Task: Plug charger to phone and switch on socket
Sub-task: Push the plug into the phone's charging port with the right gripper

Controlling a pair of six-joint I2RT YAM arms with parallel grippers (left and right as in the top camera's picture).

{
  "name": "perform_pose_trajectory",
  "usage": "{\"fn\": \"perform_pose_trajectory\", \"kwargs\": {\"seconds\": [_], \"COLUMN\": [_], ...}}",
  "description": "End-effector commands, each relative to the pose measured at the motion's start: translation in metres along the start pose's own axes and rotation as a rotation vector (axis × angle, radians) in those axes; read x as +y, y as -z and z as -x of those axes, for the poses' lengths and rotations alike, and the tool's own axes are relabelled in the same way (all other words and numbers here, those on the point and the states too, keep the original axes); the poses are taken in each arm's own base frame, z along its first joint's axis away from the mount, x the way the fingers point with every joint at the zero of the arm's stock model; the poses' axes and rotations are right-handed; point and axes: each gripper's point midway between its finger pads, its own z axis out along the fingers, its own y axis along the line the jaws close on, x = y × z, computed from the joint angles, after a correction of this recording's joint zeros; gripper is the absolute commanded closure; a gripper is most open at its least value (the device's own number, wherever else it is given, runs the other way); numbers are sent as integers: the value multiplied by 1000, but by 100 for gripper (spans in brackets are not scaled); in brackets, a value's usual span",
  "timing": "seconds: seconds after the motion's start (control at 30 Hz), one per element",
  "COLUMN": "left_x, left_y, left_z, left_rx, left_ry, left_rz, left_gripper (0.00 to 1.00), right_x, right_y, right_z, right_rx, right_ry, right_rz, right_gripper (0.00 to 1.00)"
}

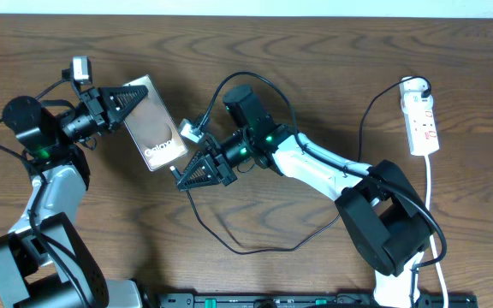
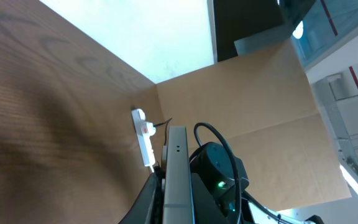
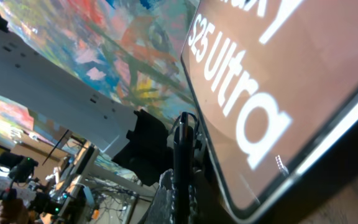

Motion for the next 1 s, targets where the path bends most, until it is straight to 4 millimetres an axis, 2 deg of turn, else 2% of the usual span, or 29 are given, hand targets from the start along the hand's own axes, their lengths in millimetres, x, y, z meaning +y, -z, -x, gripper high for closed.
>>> {"fn": "perform_pose_trajectory", "kwargs": {"seconds": [0.0, 0.97], "left_x": [-9, -13], "left_y": [0, 0], "left_z": [4, 0], "left_rx": [-15, 13], "left_ry": [-34, -60], "left_rz": [-2, -15], "left_gripper": [93, 92], "right_x": [6, 2], "right_y": [4, 4], "right_z": [10, 14], "right_rx": [-11, -21], "right_ry": [4, 19], "right_rz": [-7, -28], "right_gripper": [99, 99]}}
